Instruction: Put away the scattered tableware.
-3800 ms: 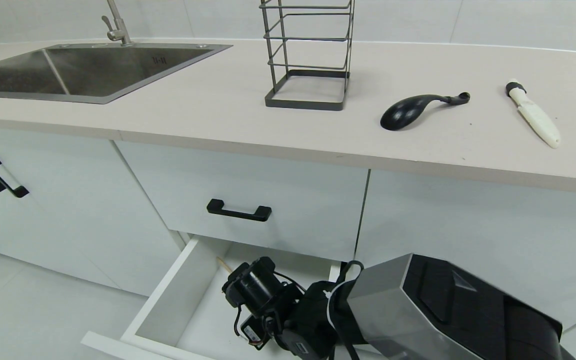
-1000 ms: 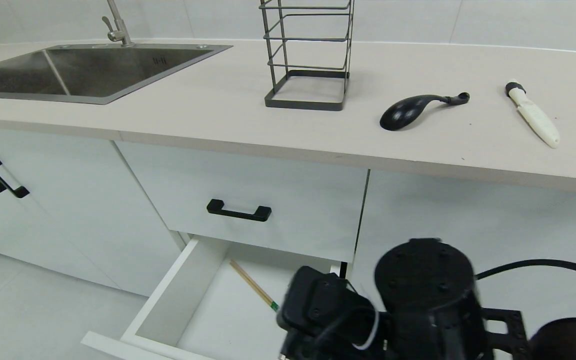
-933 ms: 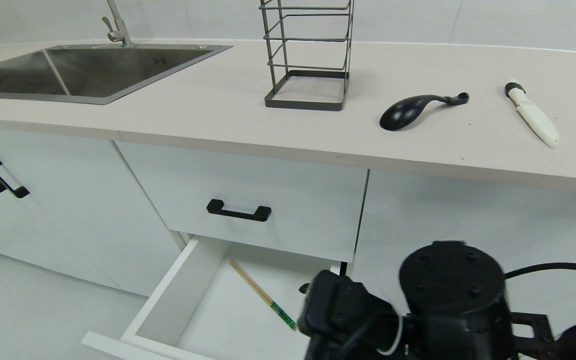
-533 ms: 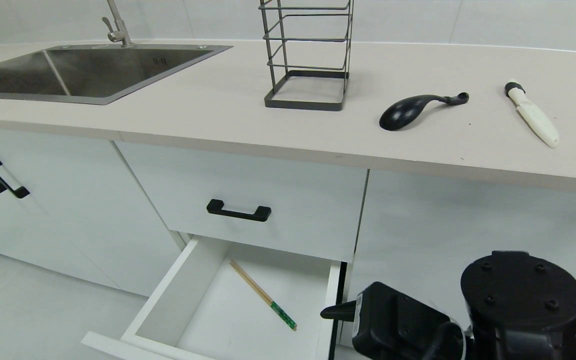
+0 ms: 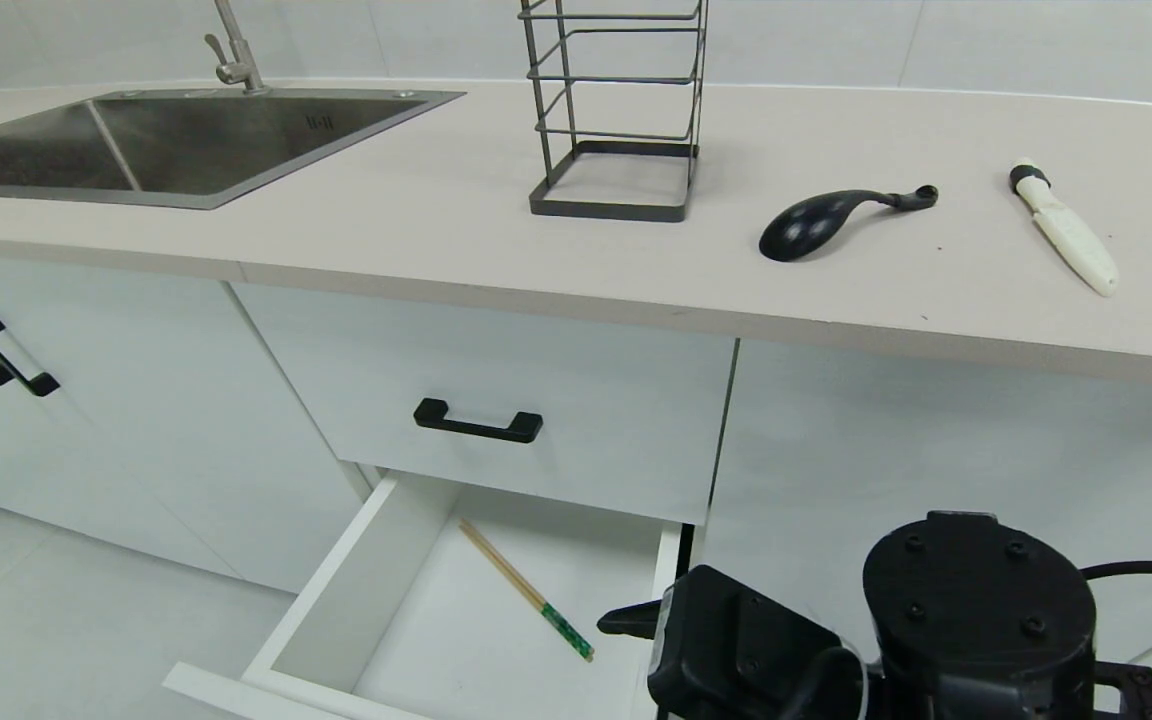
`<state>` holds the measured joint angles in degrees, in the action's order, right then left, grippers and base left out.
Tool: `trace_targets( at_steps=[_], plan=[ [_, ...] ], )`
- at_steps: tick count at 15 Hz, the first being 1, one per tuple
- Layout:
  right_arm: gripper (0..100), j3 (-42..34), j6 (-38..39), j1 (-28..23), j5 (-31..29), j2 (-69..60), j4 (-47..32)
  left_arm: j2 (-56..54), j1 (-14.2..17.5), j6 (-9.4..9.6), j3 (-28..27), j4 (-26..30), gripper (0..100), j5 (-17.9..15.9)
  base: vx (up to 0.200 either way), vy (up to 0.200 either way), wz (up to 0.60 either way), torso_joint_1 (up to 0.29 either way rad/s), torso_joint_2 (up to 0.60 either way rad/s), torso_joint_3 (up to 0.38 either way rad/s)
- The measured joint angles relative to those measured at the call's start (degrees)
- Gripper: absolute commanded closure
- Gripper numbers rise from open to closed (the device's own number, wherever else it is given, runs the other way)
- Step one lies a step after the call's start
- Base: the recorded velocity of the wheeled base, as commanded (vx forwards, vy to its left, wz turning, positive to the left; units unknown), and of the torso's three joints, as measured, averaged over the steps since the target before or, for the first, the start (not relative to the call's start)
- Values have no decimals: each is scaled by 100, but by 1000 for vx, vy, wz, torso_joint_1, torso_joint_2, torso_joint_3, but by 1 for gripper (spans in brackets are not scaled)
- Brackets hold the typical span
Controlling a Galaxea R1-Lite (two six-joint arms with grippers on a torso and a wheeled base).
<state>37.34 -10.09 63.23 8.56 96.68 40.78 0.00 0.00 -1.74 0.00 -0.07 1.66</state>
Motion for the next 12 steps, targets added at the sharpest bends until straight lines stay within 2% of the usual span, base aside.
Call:
trace_targets(
  at_steps=[8,12],
  plan=[
    [0,177,-88,7,-5,133,-49,0,0,0,-2,0,0,-2,0,0,0,0,0,0],
    [0,172,-161,49,-30,128,-9,0,0,0,-2,0,0,0,0,0,0,201,-93,-71]
  ],
)
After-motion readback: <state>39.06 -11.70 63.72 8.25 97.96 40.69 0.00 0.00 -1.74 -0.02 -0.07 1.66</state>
